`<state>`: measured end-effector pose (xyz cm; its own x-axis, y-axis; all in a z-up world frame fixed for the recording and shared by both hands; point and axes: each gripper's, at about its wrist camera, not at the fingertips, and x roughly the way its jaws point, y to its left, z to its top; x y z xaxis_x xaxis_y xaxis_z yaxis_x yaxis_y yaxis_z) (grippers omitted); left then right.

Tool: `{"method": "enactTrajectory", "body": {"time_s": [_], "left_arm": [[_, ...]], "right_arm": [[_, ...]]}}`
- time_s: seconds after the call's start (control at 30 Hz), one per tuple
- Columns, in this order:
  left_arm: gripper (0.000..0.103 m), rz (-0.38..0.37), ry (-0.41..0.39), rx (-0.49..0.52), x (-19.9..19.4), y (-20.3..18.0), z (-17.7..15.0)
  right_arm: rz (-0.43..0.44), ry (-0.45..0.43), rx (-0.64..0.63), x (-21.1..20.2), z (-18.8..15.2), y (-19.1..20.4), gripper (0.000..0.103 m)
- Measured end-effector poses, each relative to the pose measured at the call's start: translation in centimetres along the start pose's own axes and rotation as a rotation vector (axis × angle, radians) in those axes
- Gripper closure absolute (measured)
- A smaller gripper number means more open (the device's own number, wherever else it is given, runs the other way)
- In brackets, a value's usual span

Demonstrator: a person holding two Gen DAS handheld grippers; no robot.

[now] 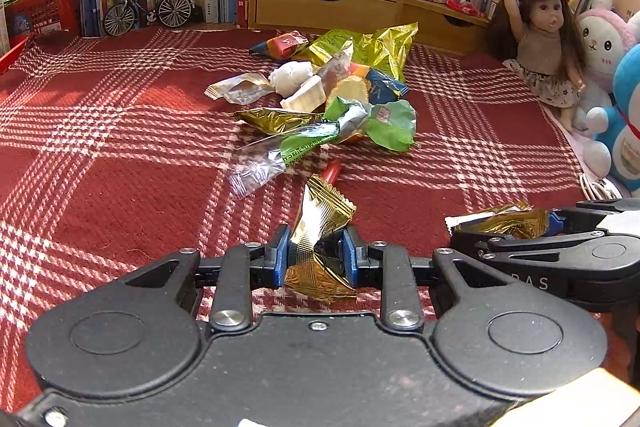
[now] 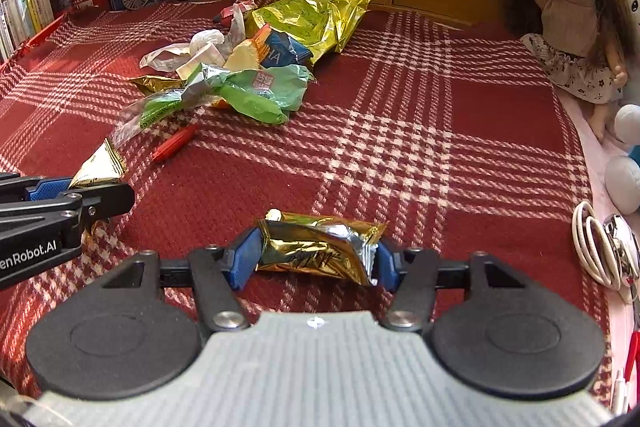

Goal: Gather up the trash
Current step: 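Grasp a gold foil wrapper with the left tool while the right tool grasps another, then carry both gold wrappers over the trash bin and open both tools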

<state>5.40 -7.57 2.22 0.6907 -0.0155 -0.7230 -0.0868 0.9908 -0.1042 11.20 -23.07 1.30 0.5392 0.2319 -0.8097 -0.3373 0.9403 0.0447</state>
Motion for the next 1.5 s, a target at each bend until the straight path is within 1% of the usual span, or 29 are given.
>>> {"method": "enactTrajectory", "body": {"time_s": [0.03, 0.07, 0.23, 0.27, 0.5, 0.77, 1.03, 1.27, 1.5], "left_arm": [[0.077, 0.003, -0.001, -0.002, 0.0, 0.0, 0.0], [0.077, 0.004, -0.002, -0.005, 0.0, 0.1, 0.0], [0.077, 0.003, -0.002, -0.008, -0.2, 0.2, -0.2], [0.077, 0.002, -0.002, -0.008, -0.2, 0.2, -0.2], [0.077, -0.002, -0.008, -0.030, -1.2, 0.7, -0.8], [0.078, 0.003, -0.015, -0.074, -3.4, 1.8, -2.2], [0.078, 0.029, -0.038, -0.101, -7.8, 3.7, -5.2], [0.078, 0.076, -0.041, -0.123, -13.2, 6.4, -9.2], [0.078, 0.132, -0.001, -0.151, -18.7, 9.8, -14.5]], "right_arm": [[0.007, -0.001, -0.004, -0.1, 0.0, 0.1, 0.047], [0.009, -0.003, -0.005, -0.1, 0.0, 0.2, 0.050], [0.018, -0.022, 0.034, -0.5, 0.1, 0.1, 0.059], [0.018, -0.026, 0.040, -0.6, 0.1, 0.1, 0.064], [0.041, -0.057, 0.087, -1.7, 0.2, -0.2, 0.077], [0.050, -0.077, 0.132, -3.5, -0.7, 0.4, 0.081], [0.064, -0.103, 0.121, -6.4, -2.6, 3.0, 0.081], [0.109, -0.105, 0.083, -9.6, -5.8, 7.4, 0.081], [0.174, -0.077, 0.043, -12.1, -9.5, 12.5, 0.081]]}}
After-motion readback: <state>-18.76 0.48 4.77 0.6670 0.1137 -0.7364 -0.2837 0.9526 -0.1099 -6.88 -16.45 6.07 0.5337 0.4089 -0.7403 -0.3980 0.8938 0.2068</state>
